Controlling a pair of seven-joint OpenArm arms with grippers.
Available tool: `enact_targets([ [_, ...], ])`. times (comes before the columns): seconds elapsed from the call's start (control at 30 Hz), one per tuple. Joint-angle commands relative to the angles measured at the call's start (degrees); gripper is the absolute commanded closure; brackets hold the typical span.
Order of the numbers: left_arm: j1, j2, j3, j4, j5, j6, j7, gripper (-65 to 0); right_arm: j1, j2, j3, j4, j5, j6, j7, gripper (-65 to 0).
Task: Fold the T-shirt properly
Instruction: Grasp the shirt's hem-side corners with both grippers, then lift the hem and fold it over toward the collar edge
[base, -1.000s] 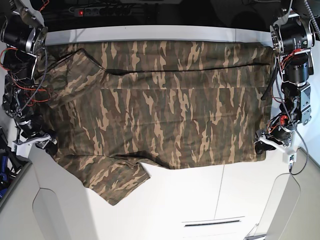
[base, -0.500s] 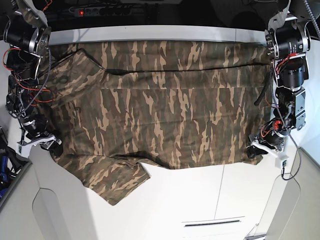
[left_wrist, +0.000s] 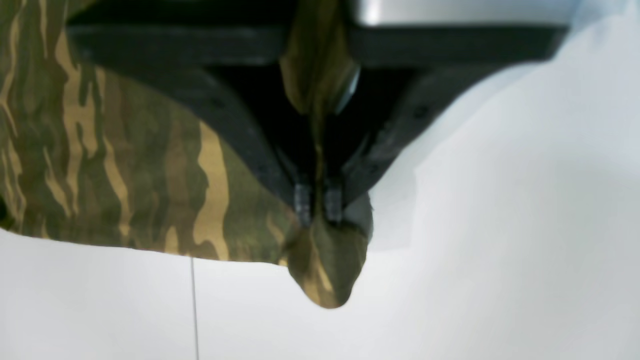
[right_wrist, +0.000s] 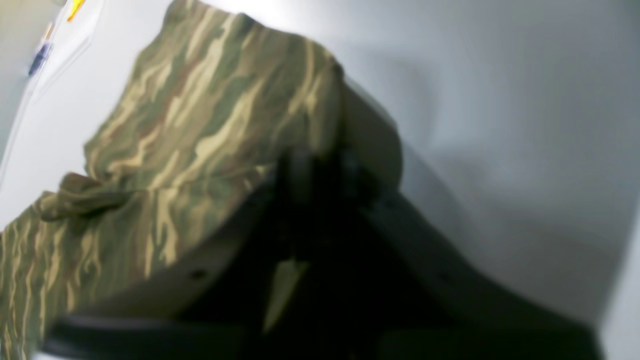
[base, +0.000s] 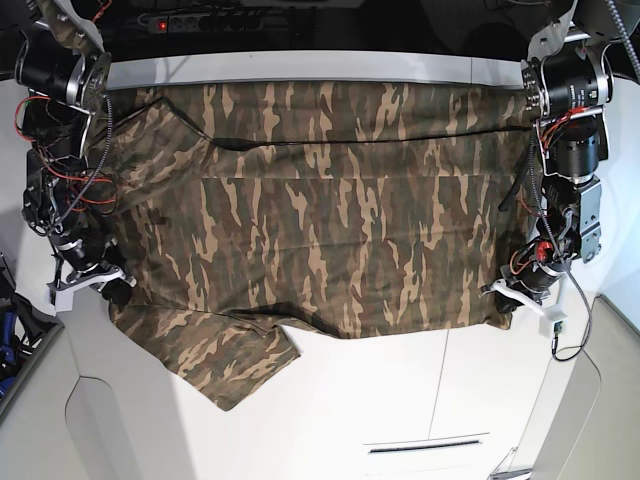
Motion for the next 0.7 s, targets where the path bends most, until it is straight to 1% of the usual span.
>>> enact_targets([
  [0.0, -1.7, -0.7, -0.1, 0.7, -0.2, -0.2, -0.6, 0.0, 0.9, 0.5, 0.0, 0.4, -0.7, -0.2, -0.9, 0.0],
  [0.17, -1.9, -1.4, -0.1, 0.8, -0.3, -0.7, -0.6, 0.0, 1.0, 0.9, 0.0, 0.6, -2.1, 0.2, -0.9, 0.0],
  [0.23, -2.0, -2.0, -0.1, 0.8, -0.3, -2.8, -0.3, 0.0, 1.0, 1.0, 0.0, 1.1, -2.2, 0.3, -1.4, 0.0],
  [0.33, -2.0, -2.9, -0.1, 0.9, -1.4, -7.4, 0.4, 0.0, 1.0, 1.2, 0.0, 2.6, -2.2, 0.4, -3.1, 0.0],
  [0.4, -2.0, -3.4, -0.1, 0.9, -2.9, -8.6, 1.0, 0.0, 1.0, 1.5, 0.0, 3.7, -1.7, 0.5, -5.2, 0.0],
  [0.53, -2.0, -3.8, -0.1, 1.5, -3.1, -9.5, 2.2, 0.0, 1.0, 2.1, 0.0, 6.7, 1.4, 0.5, -10.4, 0.0],
  [0.67, -1.9, -4.4, -0.1, 3.9, -5.9, -12.8, 7.3, 0.0, 0.7, 2.8, 0.0, 10.3, 3.9, 0.7, -16.2, 0.0],
])
